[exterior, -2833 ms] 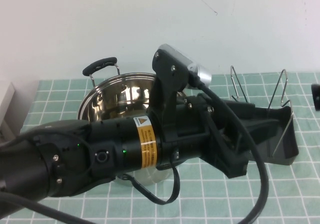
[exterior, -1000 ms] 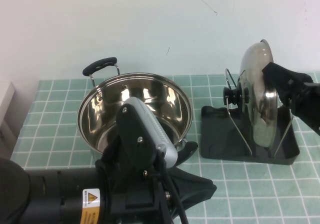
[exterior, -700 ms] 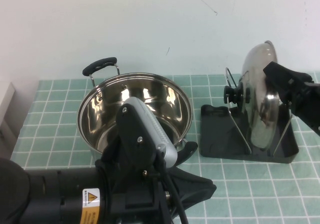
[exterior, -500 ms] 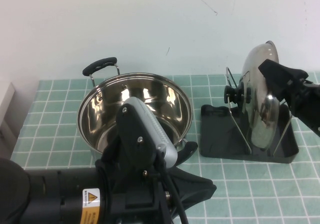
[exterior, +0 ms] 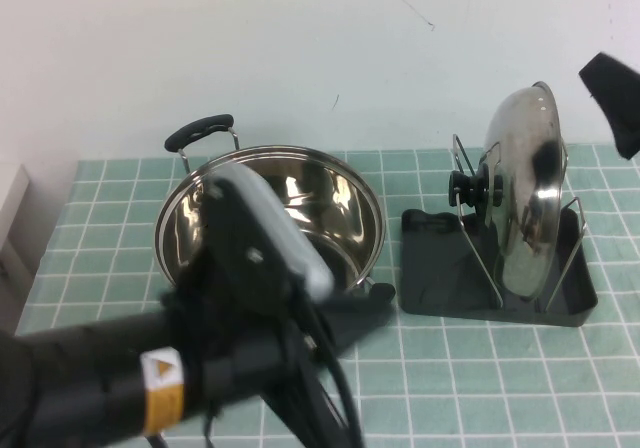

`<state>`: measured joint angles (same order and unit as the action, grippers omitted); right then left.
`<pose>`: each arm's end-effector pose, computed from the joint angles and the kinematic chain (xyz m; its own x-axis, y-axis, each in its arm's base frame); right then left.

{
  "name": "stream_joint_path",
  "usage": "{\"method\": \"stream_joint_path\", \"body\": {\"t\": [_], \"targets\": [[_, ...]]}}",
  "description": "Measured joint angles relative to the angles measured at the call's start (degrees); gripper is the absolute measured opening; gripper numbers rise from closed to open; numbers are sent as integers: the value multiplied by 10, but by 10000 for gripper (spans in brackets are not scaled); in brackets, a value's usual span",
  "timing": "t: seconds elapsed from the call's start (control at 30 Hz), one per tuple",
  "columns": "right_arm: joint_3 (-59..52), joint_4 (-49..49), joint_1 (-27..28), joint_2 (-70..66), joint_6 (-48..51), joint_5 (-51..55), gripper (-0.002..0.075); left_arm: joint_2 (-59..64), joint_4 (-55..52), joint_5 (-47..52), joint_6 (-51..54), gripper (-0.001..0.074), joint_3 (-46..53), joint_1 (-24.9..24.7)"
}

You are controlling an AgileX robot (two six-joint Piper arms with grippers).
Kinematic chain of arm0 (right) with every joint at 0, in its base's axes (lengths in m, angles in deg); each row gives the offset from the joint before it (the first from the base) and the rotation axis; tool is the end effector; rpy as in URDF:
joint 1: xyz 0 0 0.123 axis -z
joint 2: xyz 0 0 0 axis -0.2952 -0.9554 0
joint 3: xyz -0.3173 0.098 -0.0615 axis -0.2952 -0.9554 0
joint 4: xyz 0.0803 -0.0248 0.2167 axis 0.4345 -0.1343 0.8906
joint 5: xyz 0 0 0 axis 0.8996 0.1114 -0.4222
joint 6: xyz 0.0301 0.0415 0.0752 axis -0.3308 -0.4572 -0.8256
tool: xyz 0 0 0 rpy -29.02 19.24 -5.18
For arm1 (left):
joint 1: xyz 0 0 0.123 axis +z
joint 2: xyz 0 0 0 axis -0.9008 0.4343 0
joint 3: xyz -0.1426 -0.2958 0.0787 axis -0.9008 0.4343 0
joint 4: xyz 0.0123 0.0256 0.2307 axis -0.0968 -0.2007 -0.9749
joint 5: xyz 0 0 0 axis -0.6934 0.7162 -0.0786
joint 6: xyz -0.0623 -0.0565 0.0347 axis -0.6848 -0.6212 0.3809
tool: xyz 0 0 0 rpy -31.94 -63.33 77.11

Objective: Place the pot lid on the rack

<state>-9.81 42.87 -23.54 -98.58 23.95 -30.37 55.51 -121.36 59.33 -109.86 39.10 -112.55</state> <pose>0.2423 0.0626 0.3380 -0.0910 0.6135 -0.7844 -0.5525 0.6242 0.5523 0.1008 -0.1596 0.3602 -0.2184 0.2828 -0.9340 0.9190 0.3815 -0.0994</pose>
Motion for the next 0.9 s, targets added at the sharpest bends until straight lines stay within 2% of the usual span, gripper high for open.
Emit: {"method": "stream_joint_path", "body": {"t": [0.07,0.23,0.3,0.37,0.47,0.57,0.7,0.77,0.9], "targets": [[0,-30,0,33,16,0,510,-24,1,56,17,-1,0,0],[0,-125,0,139,101,-4,116,-97,10,214,96,-1,3,0],[0,-161,0,183,122,-7,53,-122,21,286,131,-1,3,0],[1,-206,0,224,138,9,24,-147,51,365,188,-1,3,0],[21,-320,0,289,153,113,6,-166,125,465,282,-1,3,0],[44,-493,0,351,126,271,2,-181,263,542,344,-1,3,0],[54,-694,0,412,19,420,0,-199,487,587,456,-1,-6,0],[54,-726,0,433,-26,462,-1,-205,580,614,511,-1,-13,0],[54,-744,0,462,-80,493,-1,-217,697,671,588,-1,-22,0]]}}
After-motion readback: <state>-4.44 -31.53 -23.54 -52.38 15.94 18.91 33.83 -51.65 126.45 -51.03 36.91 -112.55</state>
